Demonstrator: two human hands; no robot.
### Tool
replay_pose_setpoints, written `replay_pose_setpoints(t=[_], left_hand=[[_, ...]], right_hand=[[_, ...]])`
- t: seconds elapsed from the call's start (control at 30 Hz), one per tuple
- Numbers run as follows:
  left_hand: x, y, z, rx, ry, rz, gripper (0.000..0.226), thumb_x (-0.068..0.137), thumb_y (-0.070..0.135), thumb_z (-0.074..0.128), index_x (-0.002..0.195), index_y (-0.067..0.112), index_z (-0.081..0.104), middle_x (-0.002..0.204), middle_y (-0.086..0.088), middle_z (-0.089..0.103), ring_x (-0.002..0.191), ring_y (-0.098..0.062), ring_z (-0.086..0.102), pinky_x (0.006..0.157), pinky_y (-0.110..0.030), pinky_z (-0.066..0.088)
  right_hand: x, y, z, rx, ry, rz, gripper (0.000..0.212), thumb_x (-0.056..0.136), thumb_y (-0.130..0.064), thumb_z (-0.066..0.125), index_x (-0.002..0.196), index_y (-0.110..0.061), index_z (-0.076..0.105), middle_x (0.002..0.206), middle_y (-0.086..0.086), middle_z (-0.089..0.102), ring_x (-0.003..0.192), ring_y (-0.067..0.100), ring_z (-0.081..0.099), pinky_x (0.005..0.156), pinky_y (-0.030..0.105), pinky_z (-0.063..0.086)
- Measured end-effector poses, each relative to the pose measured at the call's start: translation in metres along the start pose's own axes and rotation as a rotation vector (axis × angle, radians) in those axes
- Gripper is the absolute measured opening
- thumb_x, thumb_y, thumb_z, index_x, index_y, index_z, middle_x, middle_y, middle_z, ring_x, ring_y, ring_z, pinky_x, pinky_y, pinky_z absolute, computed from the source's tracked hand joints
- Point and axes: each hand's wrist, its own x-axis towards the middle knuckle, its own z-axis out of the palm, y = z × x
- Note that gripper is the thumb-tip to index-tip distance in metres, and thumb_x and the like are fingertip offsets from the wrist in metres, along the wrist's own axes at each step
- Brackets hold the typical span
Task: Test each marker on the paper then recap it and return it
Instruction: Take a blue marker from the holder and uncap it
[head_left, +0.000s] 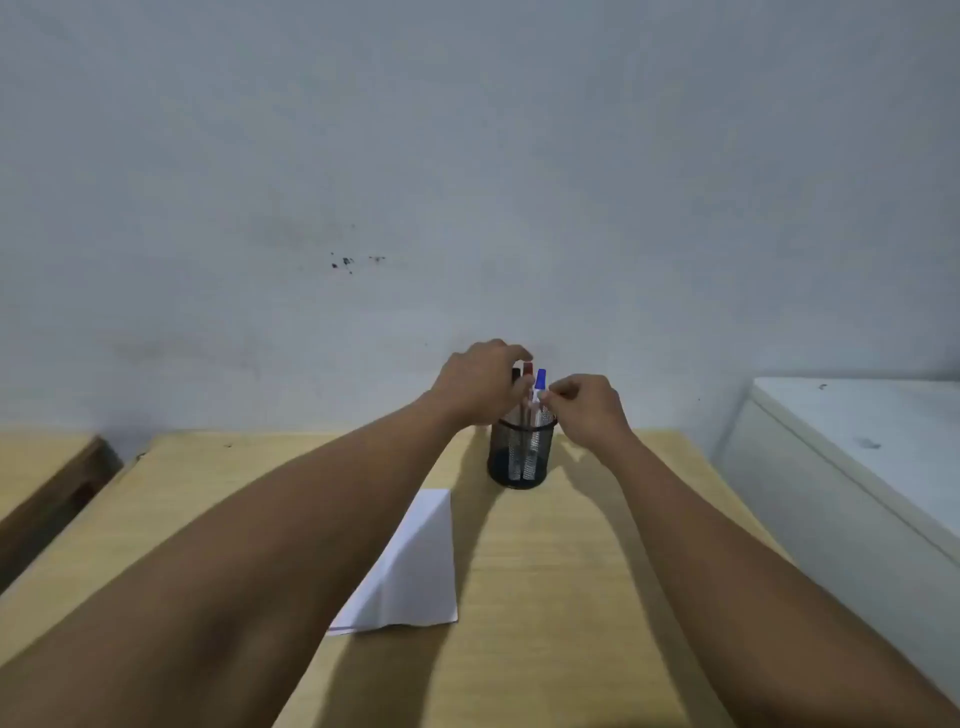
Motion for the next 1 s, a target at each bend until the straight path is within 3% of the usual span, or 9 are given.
replay_pose_setpoints(t=[0.2, 0.33, 0.43, 0.53, 0.7, 0.8, 1.0], left_hand=[[0.03, 0.005, 0.024, -0.091, -0.001, -0.056, 0.034, 0.095, 0.04, 0.052, 0.118, 0.023, 0.07, 0.129, -0.008, 0.06, 0.115, -0.029, 0.058, 0.094, -0.05, 0.05], [0.035, 0.005, 0.023, -0.16, 0.066, -0.078, 0.021, 0.093, 0.028, 0.057, 0.101, 0.022, 0.075, 0.128, -0.003, 0.06, 0.115, -0.025, 0.057, 0.092, -0.048, 0.048], [0.031, 0.014, 0.006, -0.185, 0.115, -0.068, 0.017, 0.095, 0.029, 0.058, 0.101, 0.024, 0.073, 0.137, -0.001, 0.055, 0.125, -0.024, 0.05, 0.095, -0.047, 0.038], [0.021, 0.025, -0.028, -0.169, 0.16, -0.052, 0.016, 0.097, 0.031, 0.056, 0.103, 0.026, 0.07, 0.137, 0.002, 0.056, 0.127, -0.023, 0.047, 0.093, -0.046, 0.03], [-0.012, 0.042, -0.108, -0.272, 0.287, -0.047, 0.014, 0.099, 0.033, 0.051, 0.102, 0.029, 0.065, 0.113, 0.014, 0.065, 0.11, -0.016, 0.059, 0.088, -0.043, 0.029], [-0.042, 0.045, -0.158, -0.359, 0.36, -0.08, 0.013, 0.096, 0.031, 0.056, 0.1, 0.028, 0.067, 0.1, 0.017, 0.068, 0.104, -0.011, 0.063, 0.094, -0.043, 0.035], [-0.105, 0.019, -0.226, -0.384, 0.458, -0.118, 0.014, 0.09, 0.031, 0.065, 0.097, 0.031, 0.077, 0.104, 0.015, 0.076, 0.105, -0.006, 0.066, 0.102, -0.049, 0.042]], right_hand=[[0.022, 0.008, 0.014, 0.067, -0.02, 0.029, 0.013, 0.091, -0.016, 0.069, 0.098, -0.008, 0.076, 0.086, 0.004, 0.068, 0.08, 0.021, 0.059, 0.06, 0.025, 0.042], [0.021, 0.004, 0.01, 0.176, -0.014, 0.043, 0.007, 0.086, -0.018, 0.077, 0.088, -0.013, 0.073, 0.084, -0.002, 0.066, 0.08, 0.019, 0.059, 0.07, 0.029, 0.043], [0.013, -0.01, -0.003, 0.209, 0.0, 0.006, 0.008, 0.087, -0.019, 0.077, 0.092, -0.014, 0.073, 0.095, -0.001, 0.065, 0.091, 0.02, 0.061, 0.074, 0.029, 0.045], [0.0, -0.039, -0.021, 0.203, 0.017, -0.059, 0.014, 0.089, -0.02, 0.076, 0.1, -0.012, 0.072, 0.105, 0.003, 0.066, 0.097, 0.019, 0.06, 0.086, 0.032, 0.048], [-0.037, -0.1, -0.044, 0.21, -0.01, -0.172, 0.023, 0.091, -0.013, 0.072, 0.112, -0.006, 0.07, 0.099, 0.008, 0.071, 0.089, 0.024, 0.067, 0.08, 0.031, 0.054], [-0.064, -0.138, -0.045, 0.226, -0.036, -0.238, 0.017, 0.093, -0.013, 0.07, 0.109, -0.007, 0.073, 0.105, 0.015, 0.076, 0.097, 0.033, 0.073, 0.091, 0.042, 0.056], [-0.111, -0.201, -0.021, 0.214, -0.097, -0.34, 0.014, 0.088, -0.02, 0.077, 0.096, -0.008, 0.076, 0.093, 0.011, 0.079, 0.092, 0.028, 0.076, 0.09, 0.043, 0.058]])
